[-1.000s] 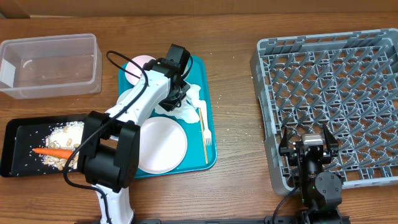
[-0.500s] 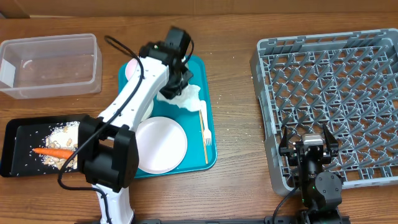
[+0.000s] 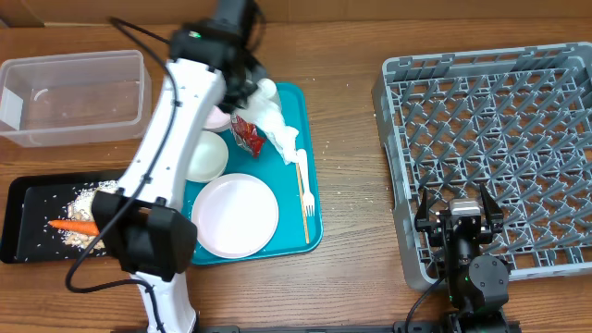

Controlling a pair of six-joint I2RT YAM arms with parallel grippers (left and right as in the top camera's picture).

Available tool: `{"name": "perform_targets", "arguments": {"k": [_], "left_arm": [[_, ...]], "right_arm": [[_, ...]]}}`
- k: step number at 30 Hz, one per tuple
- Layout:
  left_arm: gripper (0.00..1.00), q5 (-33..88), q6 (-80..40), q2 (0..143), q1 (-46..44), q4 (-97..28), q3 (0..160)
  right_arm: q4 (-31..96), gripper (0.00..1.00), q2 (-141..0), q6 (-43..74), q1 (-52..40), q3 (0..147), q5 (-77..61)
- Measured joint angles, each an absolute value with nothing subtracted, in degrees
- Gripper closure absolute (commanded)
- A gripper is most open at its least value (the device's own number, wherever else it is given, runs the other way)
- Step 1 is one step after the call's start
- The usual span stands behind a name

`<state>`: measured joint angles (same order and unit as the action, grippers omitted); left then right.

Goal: Sort waste into correct bins and load items into the dishwasher rack
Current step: 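Carry the tissues with the left gripper and release into the clear bin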

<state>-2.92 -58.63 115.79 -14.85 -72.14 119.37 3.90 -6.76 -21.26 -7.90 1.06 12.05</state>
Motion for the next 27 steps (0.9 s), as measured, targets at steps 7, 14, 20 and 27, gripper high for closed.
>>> {"name": "perform_targets", "arguments": {"k": [7,14,20,27], "left_arm": [[0.96,-5.89,-58.08,115.81,-0.75,-67.55,121.01],[0.91,-7.18,-58.04,115.96,12.08,-59.55,121.01],[0.80,-7.57,-57.89,117.38,18.46,-54.15,121.01],[0.05,-7.60,-54.85,122.02,21.80,-54.02,121.01]], "right_arm": [[3.90,0.00,-6.76,-21.26,-7.92,1.04,12.05],[3.90,0.00,-6.76,-21.26,-7.90,1.04,12.03],[3.92,0.00,-6.76,-21.26,-7.90,1.04,12.03],[3.90,0.00,-6.76,-21.23,-7.90,1.04,12.03]]}}
